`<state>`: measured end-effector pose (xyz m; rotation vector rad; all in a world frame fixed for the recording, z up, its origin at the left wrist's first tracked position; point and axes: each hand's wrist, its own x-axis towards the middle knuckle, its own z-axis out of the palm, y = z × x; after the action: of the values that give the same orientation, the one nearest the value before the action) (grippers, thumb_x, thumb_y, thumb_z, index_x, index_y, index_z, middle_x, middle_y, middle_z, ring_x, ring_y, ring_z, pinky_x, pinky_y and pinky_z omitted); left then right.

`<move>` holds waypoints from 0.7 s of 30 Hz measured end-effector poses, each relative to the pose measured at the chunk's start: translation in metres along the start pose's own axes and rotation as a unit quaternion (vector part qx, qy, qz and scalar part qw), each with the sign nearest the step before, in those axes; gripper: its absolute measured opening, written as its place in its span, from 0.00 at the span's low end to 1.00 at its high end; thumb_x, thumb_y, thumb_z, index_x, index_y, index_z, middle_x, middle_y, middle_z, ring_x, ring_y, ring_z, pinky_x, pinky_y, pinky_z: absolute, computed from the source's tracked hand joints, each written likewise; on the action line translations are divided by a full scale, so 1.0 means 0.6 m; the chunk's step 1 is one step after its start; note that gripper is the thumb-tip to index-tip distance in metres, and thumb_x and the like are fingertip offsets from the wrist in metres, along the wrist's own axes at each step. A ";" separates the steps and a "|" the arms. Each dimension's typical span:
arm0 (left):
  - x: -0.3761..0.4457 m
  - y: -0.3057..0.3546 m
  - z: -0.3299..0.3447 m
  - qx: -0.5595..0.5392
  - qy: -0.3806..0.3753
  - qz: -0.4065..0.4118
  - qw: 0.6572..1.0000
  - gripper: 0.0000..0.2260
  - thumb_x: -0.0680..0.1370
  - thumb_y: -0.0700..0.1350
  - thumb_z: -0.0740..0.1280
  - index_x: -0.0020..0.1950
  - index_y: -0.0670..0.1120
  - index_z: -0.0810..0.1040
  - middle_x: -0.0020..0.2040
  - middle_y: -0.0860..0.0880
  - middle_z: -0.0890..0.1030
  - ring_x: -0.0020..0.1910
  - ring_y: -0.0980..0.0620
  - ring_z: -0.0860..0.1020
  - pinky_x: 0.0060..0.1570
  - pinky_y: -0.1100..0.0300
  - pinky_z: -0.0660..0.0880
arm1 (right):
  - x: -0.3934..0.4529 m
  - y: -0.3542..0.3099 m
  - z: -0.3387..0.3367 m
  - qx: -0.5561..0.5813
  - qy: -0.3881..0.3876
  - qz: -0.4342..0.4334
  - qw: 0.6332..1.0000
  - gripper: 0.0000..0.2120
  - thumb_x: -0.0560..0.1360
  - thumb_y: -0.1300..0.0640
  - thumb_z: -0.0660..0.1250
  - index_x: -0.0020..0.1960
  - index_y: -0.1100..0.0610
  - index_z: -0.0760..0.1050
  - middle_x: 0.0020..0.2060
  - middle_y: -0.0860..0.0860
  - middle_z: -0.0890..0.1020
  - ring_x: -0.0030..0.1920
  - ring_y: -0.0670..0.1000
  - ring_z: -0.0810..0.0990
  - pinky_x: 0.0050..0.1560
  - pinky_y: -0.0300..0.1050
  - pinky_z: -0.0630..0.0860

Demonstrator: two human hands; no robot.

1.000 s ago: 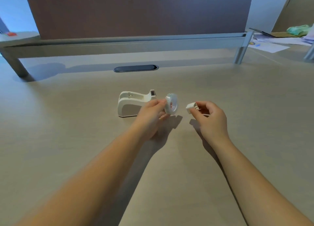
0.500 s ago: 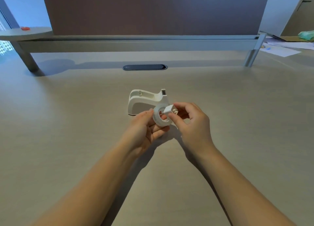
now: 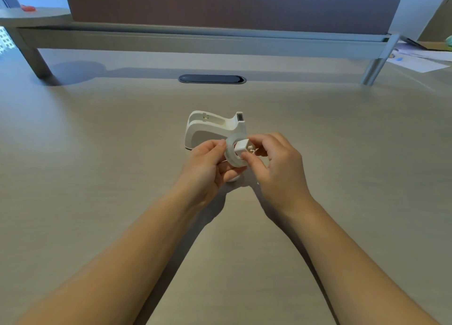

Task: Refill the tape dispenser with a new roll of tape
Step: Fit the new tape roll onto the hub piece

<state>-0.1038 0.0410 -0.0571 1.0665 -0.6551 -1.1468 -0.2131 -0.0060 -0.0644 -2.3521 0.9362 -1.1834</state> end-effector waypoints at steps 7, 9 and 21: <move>-0.002 -0.002 -0.002 0.021 0.010 0.010 1.000 0.12 0.78 0.42 0.54 0.39 0.40 0.73 0.32 0.44 0.78 0.29 0.50 0.73 0.25 0.66 0.73 | 0.004 -0.006 -0.002 -0.054 -0.013 -0.033 0.998 0.13 0.69 0.59 0.63 0.49 0.66 0.76 0.43 0.62 0.81 0.41 0.58 0.79 0.40 0.41 0.68; -0.004 -0.003 -0.004 0.038 0.005 0.011 0.999 0.10 0.77 0.43 0.57 0.40 0.41 0.73 0.31 0.47 0.79 0.29 0.54 0.78 0.29 0.65 0.76 | 0.004 -0.008 -0.002 -0.072 -0.020 -0.047 0.996 0.12 0.68 0.60 0.63 0.48 0.66 0.76 0.41 0.62 0.81 0.39 0.59 0.79 0.40 0.40 0.67; -0.004 0.003 -0.016 0.100 0.009 0.002 0.995 0.09 0.75 0.42 0.60 0.38 0.40 0.74 0.33 0.43 0.79 0.29 0.52 0.80 0.31 0.61 0.79 | 0.008 -0.005 -0.015 -0.101 -0.107 -0.111 0.983 0.09 0.69 0.61 0.63 0.45 0.65 0.75 0.40 0.62 0.80 0.36 0.58 0.78 0.42 0.32 0.60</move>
<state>-0.0958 0.0467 -0.0587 1.2431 -0.7691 -1.0840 -0.2172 -0.0074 -0.0548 -2.7404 0.7689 -0.9220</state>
